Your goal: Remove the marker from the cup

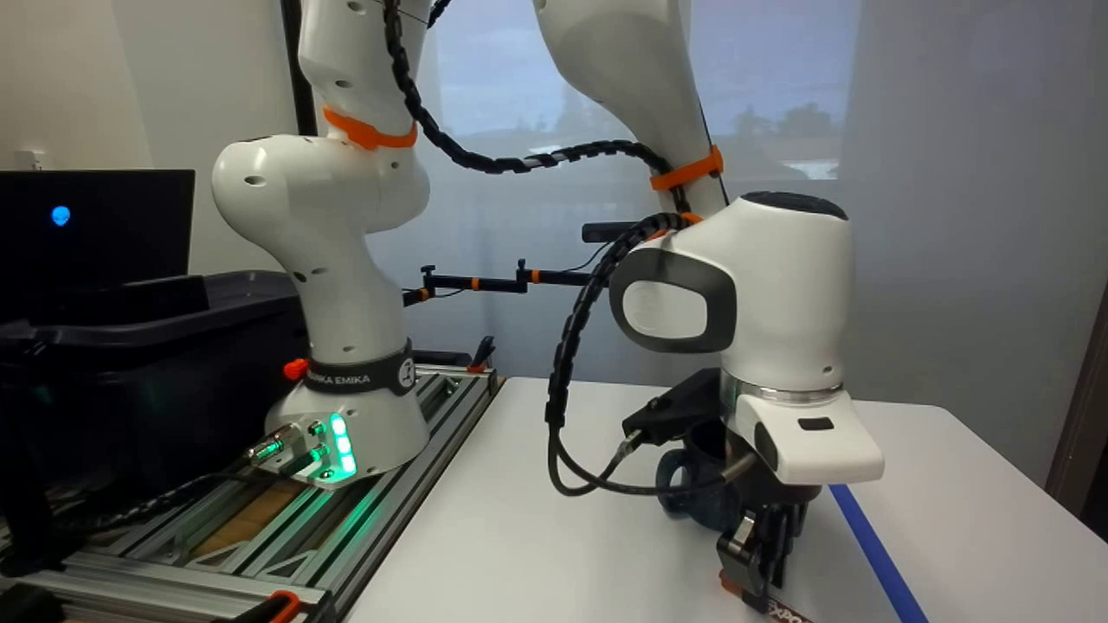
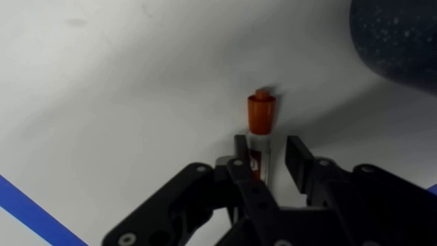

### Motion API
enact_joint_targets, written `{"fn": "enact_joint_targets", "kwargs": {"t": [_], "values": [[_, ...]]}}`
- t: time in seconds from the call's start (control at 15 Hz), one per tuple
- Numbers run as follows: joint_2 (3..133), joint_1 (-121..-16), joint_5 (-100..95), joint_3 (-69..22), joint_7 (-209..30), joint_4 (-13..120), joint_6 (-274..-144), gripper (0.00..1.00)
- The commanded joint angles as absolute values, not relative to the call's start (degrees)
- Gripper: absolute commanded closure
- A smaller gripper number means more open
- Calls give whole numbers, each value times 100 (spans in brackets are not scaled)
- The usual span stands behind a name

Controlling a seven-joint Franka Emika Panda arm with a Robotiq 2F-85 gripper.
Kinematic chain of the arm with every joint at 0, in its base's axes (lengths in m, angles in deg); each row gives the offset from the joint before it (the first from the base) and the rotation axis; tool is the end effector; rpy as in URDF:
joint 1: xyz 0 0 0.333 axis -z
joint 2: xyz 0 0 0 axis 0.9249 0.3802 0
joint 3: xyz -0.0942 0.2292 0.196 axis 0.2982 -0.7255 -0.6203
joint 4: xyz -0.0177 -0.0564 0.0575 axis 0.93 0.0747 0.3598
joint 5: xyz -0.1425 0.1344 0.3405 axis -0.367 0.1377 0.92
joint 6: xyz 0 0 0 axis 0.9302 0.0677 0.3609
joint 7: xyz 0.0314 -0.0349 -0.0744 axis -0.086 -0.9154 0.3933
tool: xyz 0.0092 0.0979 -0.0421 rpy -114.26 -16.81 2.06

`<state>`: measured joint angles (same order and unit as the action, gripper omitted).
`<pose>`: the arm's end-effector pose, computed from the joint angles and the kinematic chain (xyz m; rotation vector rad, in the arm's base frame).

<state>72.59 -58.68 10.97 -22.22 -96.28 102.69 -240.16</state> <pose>0.4607 -0.1293 0.1567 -2.9786 0.9358 -0.0968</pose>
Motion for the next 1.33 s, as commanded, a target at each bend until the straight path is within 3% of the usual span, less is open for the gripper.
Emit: {"fn": "enact_joint_targets", "kwargs": {"t": [0.0,0.33,0.8,1.27], "values": [[6768,-5512,1388,-2492,-9041,10210,-23109,33],[5520,-5993,336,-1925,-9603,10254,-21501,0],[4606,-6290,-1420,-2364,-9640,10047,-19979,0],[4706,-6351,-1161,-2459,-9454,10051,-20035,0]]}}
